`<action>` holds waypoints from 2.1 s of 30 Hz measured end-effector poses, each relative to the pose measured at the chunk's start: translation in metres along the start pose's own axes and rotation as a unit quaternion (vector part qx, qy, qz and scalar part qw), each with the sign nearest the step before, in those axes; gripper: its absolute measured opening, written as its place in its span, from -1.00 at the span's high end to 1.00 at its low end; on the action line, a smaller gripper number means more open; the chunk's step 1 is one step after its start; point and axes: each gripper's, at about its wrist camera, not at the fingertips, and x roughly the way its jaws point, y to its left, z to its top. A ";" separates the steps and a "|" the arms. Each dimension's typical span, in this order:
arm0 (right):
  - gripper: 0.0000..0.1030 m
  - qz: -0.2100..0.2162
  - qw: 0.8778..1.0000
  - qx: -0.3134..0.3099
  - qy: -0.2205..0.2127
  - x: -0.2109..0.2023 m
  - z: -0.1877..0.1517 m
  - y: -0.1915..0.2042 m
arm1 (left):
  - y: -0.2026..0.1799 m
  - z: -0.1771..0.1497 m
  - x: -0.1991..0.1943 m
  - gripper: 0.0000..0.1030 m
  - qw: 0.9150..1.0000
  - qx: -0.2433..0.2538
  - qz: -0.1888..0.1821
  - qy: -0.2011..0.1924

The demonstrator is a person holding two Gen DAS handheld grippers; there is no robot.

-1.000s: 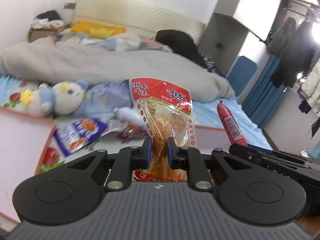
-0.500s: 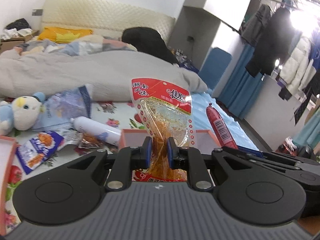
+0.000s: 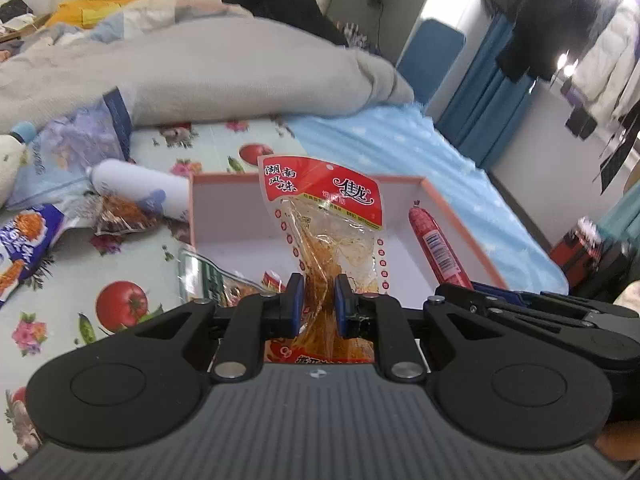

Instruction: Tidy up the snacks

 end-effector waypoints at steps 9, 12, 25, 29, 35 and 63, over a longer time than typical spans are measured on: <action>0.54 0.008 0.999 0.015 0.035 0.038 -0.013 -0.022 | -0.001 -0.004 0.046 0.63 0.999 0.006 0.016 0.039; 0.53 0.004 0.999 0.021 0.042 0.044 -0.015 -0.025 | 0.000 -0.005 0.052 0.61 0.999 0.008 0.018 0.049; 0.52 0.000 0.999 0.036 0.016 0.024 -0.010 -0.026 | -0.002 0.005 0.033 -0.15 0.999 0.015 0.021 0.041; 0.52 0.003 0.999 0.035 -0.010 0.003 -0.003 -0.017 | -0.006 0.012 0.008 -0.15 0.999 0.025 0.013 0.017; 0.52 0.009 0.998 0.024 -0.052 -0.037 0.006 0.004 | -0.007 0.019 -0.041 -0.15 0.999 0.033 0.007 -0.025; 0.52 0.064 0.991 -0.029 -0.111 -0.104 -0.027 0.107 | 0.061 -0.035 -0.210 -0.15 0.990 0.025 0.041 -0.133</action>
